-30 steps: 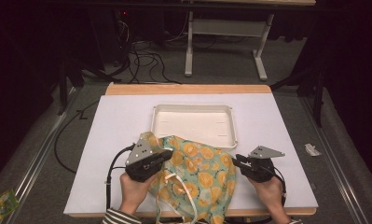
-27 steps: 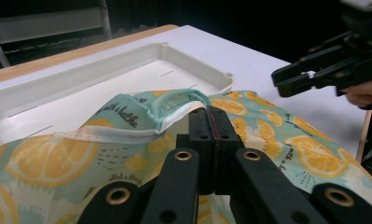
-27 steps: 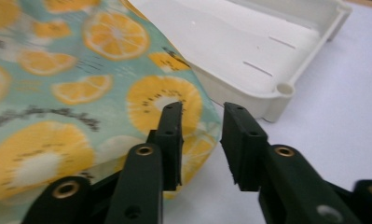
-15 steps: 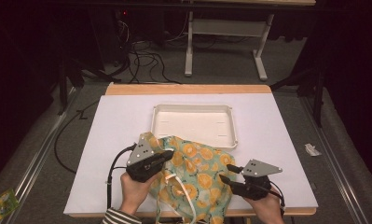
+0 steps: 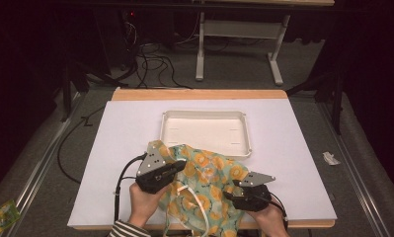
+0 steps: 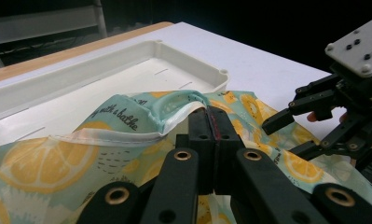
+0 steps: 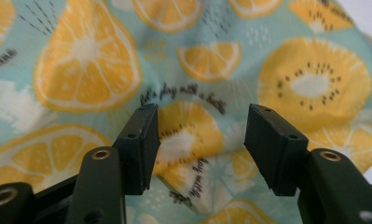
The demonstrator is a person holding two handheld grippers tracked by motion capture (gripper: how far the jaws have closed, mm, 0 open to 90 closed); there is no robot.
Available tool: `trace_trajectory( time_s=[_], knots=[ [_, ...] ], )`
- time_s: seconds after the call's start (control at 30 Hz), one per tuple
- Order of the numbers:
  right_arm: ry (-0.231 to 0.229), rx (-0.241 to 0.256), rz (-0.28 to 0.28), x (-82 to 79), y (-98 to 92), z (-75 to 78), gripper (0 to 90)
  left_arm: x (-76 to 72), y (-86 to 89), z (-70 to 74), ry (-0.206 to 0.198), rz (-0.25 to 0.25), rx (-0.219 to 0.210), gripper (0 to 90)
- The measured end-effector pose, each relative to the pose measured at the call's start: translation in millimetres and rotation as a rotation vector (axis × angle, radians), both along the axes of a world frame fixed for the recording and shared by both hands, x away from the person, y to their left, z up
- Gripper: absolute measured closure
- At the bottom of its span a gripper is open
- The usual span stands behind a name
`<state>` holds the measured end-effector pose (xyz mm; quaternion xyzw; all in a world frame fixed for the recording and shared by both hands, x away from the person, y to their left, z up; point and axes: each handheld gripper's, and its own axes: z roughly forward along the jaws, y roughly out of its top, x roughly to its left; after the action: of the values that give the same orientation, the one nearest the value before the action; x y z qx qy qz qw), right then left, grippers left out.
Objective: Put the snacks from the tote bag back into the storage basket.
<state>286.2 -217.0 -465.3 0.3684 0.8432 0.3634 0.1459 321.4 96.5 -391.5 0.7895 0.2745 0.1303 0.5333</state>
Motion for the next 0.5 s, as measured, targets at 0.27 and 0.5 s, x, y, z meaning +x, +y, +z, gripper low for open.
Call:
trace_trajectory(
  time_s=[0.27,0.5],
  knots=[
    [0.01,-0.047,0.028,1.3,1.6,-9.5,69.6,0.3,-4.2,-2.9,0.008,-0.012,0.01,88.9],
    [-0.025,-0.11,0.093,-0.8,9.8,-7.5,90.0,0.0,-6.2,-3.0,0.007,-0.021,0.017,88.7]
  ],
)
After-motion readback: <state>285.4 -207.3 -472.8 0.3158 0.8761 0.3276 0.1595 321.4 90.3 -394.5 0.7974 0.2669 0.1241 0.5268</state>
